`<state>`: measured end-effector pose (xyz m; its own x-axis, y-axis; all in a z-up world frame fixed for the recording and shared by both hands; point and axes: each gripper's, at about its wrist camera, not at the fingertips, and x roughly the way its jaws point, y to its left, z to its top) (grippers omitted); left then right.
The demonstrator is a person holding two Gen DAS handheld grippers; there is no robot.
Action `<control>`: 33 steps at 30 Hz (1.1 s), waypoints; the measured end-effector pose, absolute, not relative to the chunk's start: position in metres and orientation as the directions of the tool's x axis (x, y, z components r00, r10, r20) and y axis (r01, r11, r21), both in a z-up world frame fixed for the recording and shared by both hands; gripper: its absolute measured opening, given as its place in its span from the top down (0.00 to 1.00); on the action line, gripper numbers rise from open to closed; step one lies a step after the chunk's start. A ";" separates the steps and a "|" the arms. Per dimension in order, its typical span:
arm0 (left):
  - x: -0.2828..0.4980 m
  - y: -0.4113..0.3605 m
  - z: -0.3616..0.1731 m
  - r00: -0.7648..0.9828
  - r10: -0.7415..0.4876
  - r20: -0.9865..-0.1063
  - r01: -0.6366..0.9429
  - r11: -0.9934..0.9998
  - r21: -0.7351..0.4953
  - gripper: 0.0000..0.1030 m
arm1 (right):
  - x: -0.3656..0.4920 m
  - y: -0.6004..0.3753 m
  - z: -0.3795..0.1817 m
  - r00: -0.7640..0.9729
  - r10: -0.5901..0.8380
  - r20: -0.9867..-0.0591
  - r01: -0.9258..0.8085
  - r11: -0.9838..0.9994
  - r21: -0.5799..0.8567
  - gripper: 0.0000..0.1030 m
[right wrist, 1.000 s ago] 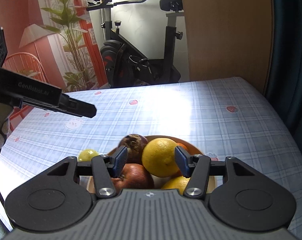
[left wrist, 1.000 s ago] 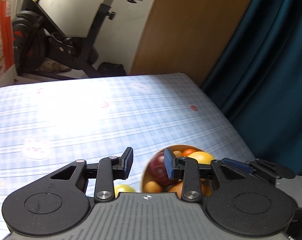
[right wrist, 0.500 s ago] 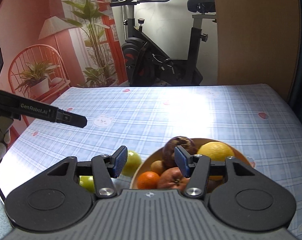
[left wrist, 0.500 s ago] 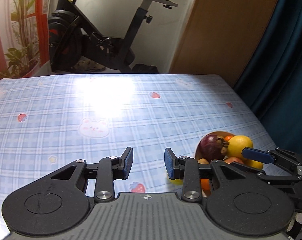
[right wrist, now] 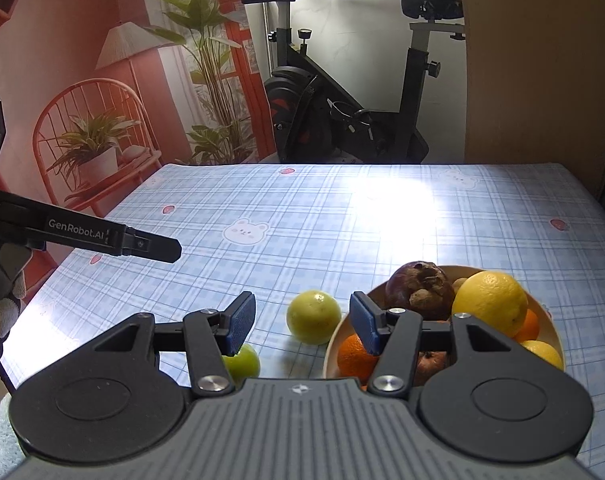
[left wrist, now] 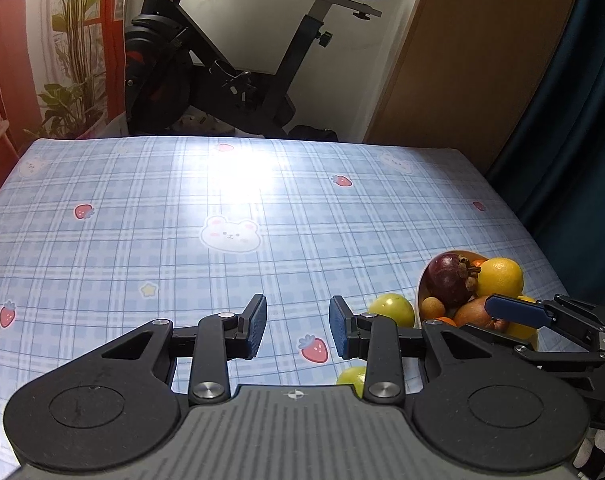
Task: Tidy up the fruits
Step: 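Open both grippers and move them back toward the green fruits, then grasp a green apple with the left gripper while the right gripper grasps a green lime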
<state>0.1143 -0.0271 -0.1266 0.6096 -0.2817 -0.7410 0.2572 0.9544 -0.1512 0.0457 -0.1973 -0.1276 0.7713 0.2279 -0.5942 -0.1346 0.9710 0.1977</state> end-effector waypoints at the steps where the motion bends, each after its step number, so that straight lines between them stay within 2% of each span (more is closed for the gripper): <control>1: 0.113 -0.025 -0.124 0.617 -0.273 -0.738 0.257 0.956 -0.139 0.65 | 0.045 -0.194 -0.126 0.774 0.225 -0.591 -0.135 0.972 0.193 0.46; 12: 0.113 0.027 -0.082 0.697 -0.153 -0.701 0.200 0.980 -0.015 0.65 | 0.043 -0.191 -0.128 0.770 0.236 -0.593 -0.128 0.967 0.219 0.46; 16: 0.117 0.042 -0.076 0.713 -0.132 -0.688 0.167 0.986 -0.016 0.64 | 0.044 -0.196 -0.138 0.755 0.218 -0.618 -0.101 0.970 0.219 0.46; 22: 0.116 0.019 -0.105 0.678 -0.215 -0.702 0.205 0.974 -0.100 0.61 | 0.048 -0.202 -0.144 0.748 0.184 -0.637 -0.070 0.977 0.199 0.46; 24: 0.116 0.006 -0.118 0.654 -0.252 -0.713 0.229 0.965 -0.131 0.58 | 0.049 -0.204 -0.144 0.747 0.177 -0.640 -0.064 0.979 0.195 0.46; 33: 0.106 -0.050 -0.163 0.538 -0.358 -0.763 0.333 0.922 -0.197 0.56 | 0.049 -0.216 -0.145 0.752 0.150 -0.641 -0.037 0.982 0.187 0.46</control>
<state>0.1063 -0.0505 -0.1634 0.5385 -0.3578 -0.7629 0.3332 0.9220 -0.1973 0.0492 -0.2157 -0.1449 0.7524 0.1502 -0.6414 -0.0369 0.9817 0.1866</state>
